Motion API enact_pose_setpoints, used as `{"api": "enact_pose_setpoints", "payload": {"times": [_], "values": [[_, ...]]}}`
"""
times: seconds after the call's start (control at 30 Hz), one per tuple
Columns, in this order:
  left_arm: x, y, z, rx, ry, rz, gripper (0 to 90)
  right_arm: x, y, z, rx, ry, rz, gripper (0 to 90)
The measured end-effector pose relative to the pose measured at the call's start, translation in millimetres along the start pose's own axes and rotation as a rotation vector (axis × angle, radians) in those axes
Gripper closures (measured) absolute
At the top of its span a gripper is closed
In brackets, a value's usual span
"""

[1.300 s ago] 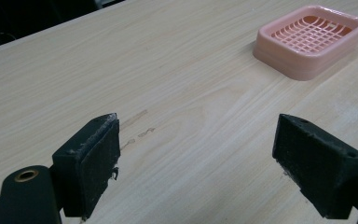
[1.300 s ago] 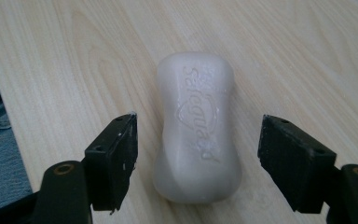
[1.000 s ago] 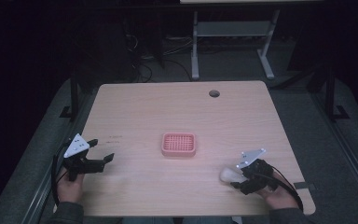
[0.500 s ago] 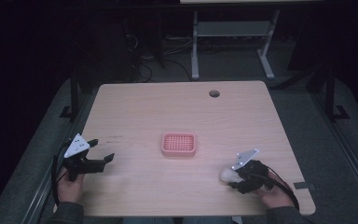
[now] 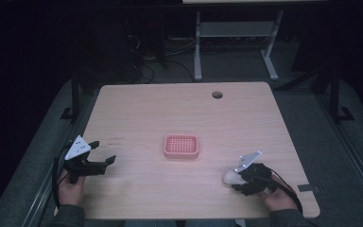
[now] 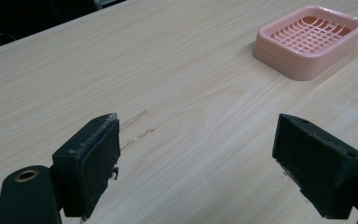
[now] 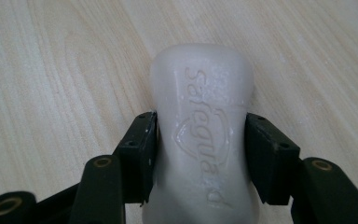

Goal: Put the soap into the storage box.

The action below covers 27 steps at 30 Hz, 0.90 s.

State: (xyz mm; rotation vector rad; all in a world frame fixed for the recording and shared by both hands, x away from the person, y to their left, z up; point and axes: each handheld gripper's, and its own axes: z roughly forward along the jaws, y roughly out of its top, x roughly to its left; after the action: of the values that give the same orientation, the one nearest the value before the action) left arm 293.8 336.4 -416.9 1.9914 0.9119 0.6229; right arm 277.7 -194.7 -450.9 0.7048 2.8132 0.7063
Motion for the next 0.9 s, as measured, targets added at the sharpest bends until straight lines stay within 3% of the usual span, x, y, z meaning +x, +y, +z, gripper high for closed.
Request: {"api": "enact_pose_setpoints", "payload": {"times": [0.7, 0.9], "values": [[-0.8, 0.2, 0.4, -0.001, -0.002, -0.003, 14.5, 2.4, 1.8, -0.8, 0.01, -0.026, -0.02, 47.7], [-0.7, 0.3, -0.1, 0.0, -0.002, 0.001, 14.5, 3.2, 2.0, -4.8, -0.014, -0.02, -0.016, 47.8]]}}
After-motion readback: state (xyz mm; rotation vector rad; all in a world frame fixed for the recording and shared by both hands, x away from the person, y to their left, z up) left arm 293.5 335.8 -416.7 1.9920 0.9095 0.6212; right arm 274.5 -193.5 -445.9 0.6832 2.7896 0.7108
